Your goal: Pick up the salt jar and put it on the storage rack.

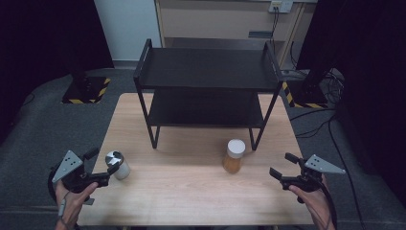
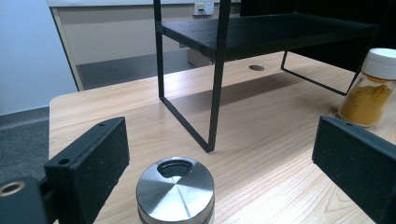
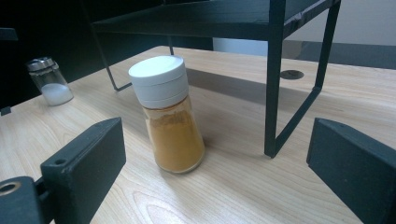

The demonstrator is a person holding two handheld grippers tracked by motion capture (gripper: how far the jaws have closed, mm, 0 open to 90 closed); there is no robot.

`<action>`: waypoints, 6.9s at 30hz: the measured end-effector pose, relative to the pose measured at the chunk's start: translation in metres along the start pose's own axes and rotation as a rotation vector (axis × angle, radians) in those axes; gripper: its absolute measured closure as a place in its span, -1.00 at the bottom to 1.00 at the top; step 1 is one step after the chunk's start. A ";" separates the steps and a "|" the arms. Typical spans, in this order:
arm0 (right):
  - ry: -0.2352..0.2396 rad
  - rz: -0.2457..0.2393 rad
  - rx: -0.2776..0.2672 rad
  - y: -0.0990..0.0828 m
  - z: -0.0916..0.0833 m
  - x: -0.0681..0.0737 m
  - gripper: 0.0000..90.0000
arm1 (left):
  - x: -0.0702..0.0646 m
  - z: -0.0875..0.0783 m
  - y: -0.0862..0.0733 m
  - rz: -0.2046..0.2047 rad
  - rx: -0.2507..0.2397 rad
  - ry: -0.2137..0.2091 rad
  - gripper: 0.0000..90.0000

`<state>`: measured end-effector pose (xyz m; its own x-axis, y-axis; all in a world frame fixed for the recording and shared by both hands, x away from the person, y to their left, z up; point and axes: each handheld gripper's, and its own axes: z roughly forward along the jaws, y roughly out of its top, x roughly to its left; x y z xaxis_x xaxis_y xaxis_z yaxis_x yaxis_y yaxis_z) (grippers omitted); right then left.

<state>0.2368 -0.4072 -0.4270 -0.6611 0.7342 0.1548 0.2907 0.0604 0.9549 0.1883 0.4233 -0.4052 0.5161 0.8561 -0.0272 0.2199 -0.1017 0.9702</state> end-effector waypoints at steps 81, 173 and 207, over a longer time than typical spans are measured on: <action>0.004 0.022 -0.072 -0.007 -0.004 0.002 -0.86 | 0.069 -0.007 0.098 0.141 0.388 -0.170 -0.90; 0.070 -0.085 -0.038 -0.002 0.004 0.002 -0.98 | 0.014 0.117 0.293 0.245 0.450 -0.580 -0.25; 0.073 -0.050 -0.052 -0.006 0.006 -0.006 -0.98 | -0.027 0.173 0.420 0.364 0.439 -0.666 -0.25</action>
<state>0.2431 -0.4078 -0.4356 -0.7228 0.6801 0.1226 0.2209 0.0593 0.9735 0.4098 0.2696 -0.0388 0.9621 0.2726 -0.0019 0.1755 -0.6142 0.7694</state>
